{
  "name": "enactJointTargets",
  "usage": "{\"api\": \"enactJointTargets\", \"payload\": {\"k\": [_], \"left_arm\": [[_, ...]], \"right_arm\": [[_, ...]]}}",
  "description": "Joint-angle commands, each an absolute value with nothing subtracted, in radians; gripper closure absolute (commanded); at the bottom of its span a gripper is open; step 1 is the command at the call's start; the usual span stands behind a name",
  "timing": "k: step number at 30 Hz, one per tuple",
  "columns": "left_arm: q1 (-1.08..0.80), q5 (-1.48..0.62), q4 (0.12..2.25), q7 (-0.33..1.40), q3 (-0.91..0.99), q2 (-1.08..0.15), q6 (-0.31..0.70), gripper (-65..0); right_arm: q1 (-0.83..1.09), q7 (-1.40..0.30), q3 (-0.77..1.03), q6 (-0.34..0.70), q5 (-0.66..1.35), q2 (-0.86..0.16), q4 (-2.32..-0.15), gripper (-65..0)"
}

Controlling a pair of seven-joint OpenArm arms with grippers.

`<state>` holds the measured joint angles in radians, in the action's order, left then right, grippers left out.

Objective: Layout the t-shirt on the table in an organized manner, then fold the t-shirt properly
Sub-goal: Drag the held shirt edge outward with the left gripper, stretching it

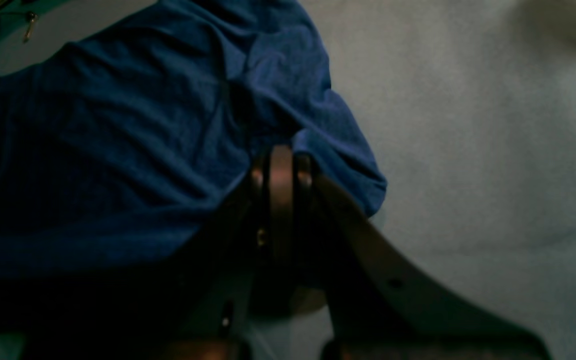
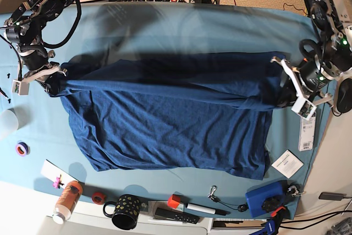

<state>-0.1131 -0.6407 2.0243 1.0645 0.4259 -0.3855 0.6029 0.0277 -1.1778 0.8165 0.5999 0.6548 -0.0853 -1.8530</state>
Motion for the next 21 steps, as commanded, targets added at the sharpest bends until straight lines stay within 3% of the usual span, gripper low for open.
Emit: {"api": "enactJointTargets", "payload": {"k": [1, 10, 21], "left_arm": [[-0.103, -0.65, 2.017, 1.046, 0.43, -0.408, 0.599, 0.0], [-0.103, -0.651, 1.887, 1.09, 0.43, -0.432, 0.598, 0.0], [-0.103, -0.65, 1.883, 1.133, 0.43, -0.488, 0.602, 0.0]], "right_arm": [[0.017, -1.154, 0.817, 0.601, 0.675, -0.102, -1.87, 0.0], [0.017, -1.154, 0.817, 0.601, 0.667, -0.102, -1.87, 0.0], [0.017, -1.154, 0.817, 0.601, 0.653, -0.102, -1.87, 0.0]]}}
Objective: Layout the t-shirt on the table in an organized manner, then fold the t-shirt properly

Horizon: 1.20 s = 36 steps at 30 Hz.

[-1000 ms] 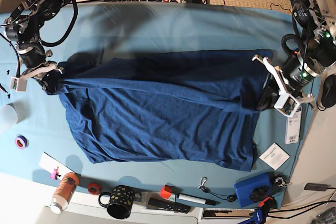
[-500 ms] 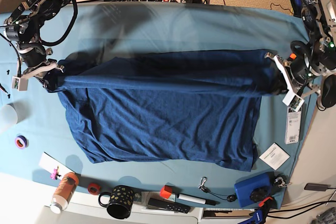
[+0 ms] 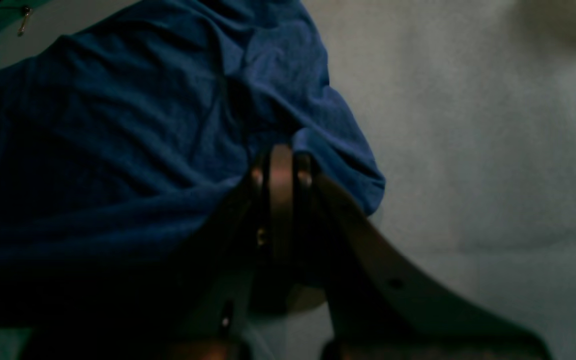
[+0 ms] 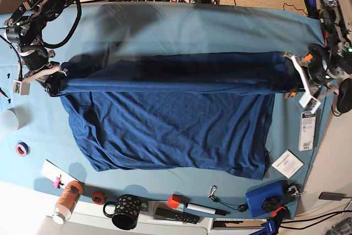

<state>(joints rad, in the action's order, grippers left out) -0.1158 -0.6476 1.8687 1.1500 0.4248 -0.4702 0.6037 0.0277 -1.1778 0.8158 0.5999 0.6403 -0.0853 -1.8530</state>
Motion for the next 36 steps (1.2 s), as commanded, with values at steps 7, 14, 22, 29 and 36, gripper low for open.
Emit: {"api": "enactJointTargets", "payload": {"k": [7, 14, 22, 29, 36], "left_arm": [[-0.103, -0.693, 1.883, 1.134, 0.43, -0.53, 0.602, -16.8], [-0.103, -0.711, 1.883, 1.128, 0.43, -0.53, 0.601, -35.6], [-0.114, -0.913, 1.883, 1.1, 0.43, -0.524, 0.594, -32.7], [-0.117, -0.948, 1.883, 1.103, 0.43, -0.423, 0.628, -31.7], [-0.12, -0.955, 1.883, 1.128, 0.428, -0.348, 0.63, -31.7]], "right_arm": [[0.017, -1.153, 0.817, 0.601, 0.654, -0.102, -1.87, 0.0], [0.017, -1.154, 0.817, 0.601, 0.654, -0.102, -1.87, 0.0], [0.017, -1.153, 0.817, 0.601, 0.657, -0.102, -1.87, 0.0], [0.017, -1.2, 0.817, 0.602, 0.682, -0.102, -1.87, -8.3], [0.017, -1.166, 0.817, 0.602, 0.688, -0.102, -1.87, -26.6]]}}
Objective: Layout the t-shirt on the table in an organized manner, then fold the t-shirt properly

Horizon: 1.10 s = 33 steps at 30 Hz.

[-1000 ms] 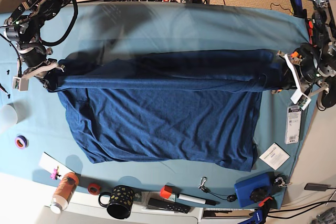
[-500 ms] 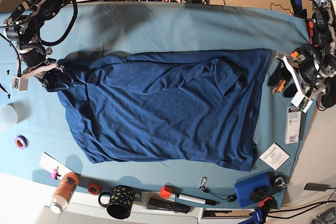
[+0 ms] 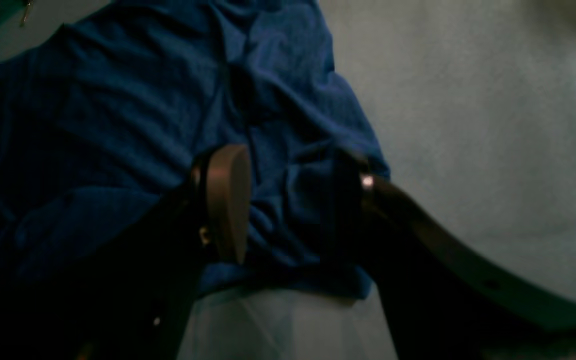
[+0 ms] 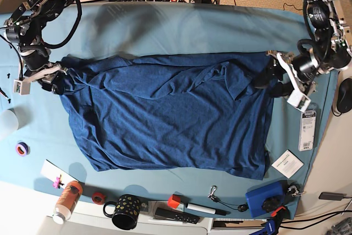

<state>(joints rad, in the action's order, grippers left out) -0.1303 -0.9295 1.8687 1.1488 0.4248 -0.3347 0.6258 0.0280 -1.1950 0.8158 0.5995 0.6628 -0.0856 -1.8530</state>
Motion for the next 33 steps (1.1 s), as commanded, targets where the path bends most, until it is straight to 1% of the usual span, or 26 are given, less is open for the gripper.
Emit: {"api": "enactJointTargets", "payload": {"k": [1, 6, 9, 13, 19, 21, 25, 30, 33], "left_arm": [[-0.12, -0.96, 1.883, 1.129, 0.428, -0.346, 0.629, -31.7], [-0.12, -0.988, 1.883, 1.129, 0.428, -0.346, 0.628, -31.7], [-0.128, -0.993, 1.883, 1.129, 0.428, -0.346, 0.628, -31.7], [-0.159, -1.007, 1.883, 1.129, 0.427, -0.339, 0.633, -31.7], [-0.22, -1.02, 1.883, 1.129, 0.427, -0.291, 0.656, -31.7], [-0.234, -1.052, 1.883, 1.138, 0.427, -0.273, 0.682, -31.7], [-0.238, -1.108, 1.883, 1.153, 0.417, -0.26, 0.682, -31.7], [-0.239, -1.1, 1.883, 1.153, 0.369, -0.26, 0.682, -31.7], [-0.239, -1.075, 1.883, 1.153, 0.329, -0.26, 0.681, -31.7]], "right_arm": [[0.017, -1.148, 0.817, 0.602, 0.688, -0.103, -1.87, -26.6], [0.013, -1.058, 0.819, 0.622, 0.709, -0.119, -1.87, -26.6], [-0.001, -1.121, 0.838, 0.628, 0.841, -0.136, -1.87, -26.6], [-0.008, -1.18, 0.912, 0.693, 0.984, -0.128, -1.87, -26.6], [0.007, -1.311, 1.064, 0.698, 1.23, -0.125, -1.87, -26.6], [0.027, -1.329, 1.09, 0.698, 1.266, -0.125, -1.87, -26.6], [0.093, -1.353, 1.095, 0.698, 1.304, -0.125, -1.87, -26.6], [0.176, -1.396, 1.097, 0.698, 1.449, -0.125, -1.87, -26.6], [0.2, -1.396, 1.121, 0.698, 1.484, -0.124, -1.87, -26.6]]}}
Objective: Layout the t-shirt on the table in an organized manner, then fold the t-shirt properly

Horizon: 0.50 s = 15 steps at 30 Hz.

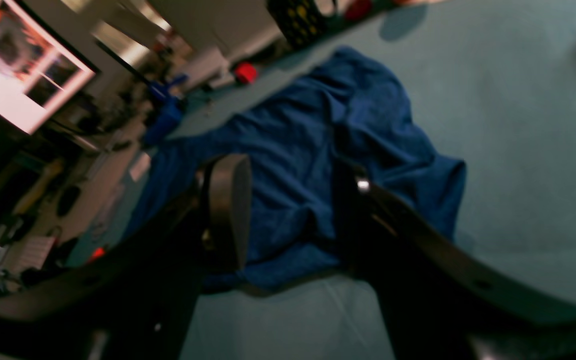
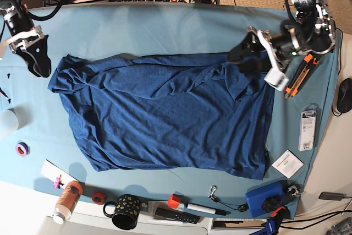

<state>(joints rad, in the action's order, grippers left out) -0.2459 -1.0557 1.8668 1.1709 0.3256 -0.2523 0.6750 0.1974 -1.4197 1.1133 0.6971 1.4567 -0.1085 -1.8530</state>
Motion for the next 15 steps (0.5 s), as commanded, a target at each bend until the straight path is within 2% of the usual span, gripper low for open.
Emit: {"api": "enactJointTargets", "payload": {"k": [1, 7, 13, 15], "left_arm": [[-0.239, -1.065, 1.883, 1.153, 0.316, -0.26, 0.681, -31.7], [-0.239, -1.039, 1.883, 1.161, 0.241, -0.26, 0.681, -31.7], [-0.233, -1.04, 1.883, 1.172, 0.225, -0.261, 0.681, -31.7], [-0.233, -1.04, 1.883, 1.182, 0.225, -0.261, 0.682, -31.7]], "right_arm": [[0.208, -1.396, 1.134, 0.698, 1.484, -0.123, -1.87, -26.6], [0.31, -1.396, 1.232, 0.698, 1.484, -0.089, -1.87, -26.5], [0.366, -1.396, 1.235, 0.698, 1.484, -0.022, -1.869, -26.5], [0.36, -1.379, 1.222, 0.698, 1.401, -0.001, -1.857, -26.5]]}}
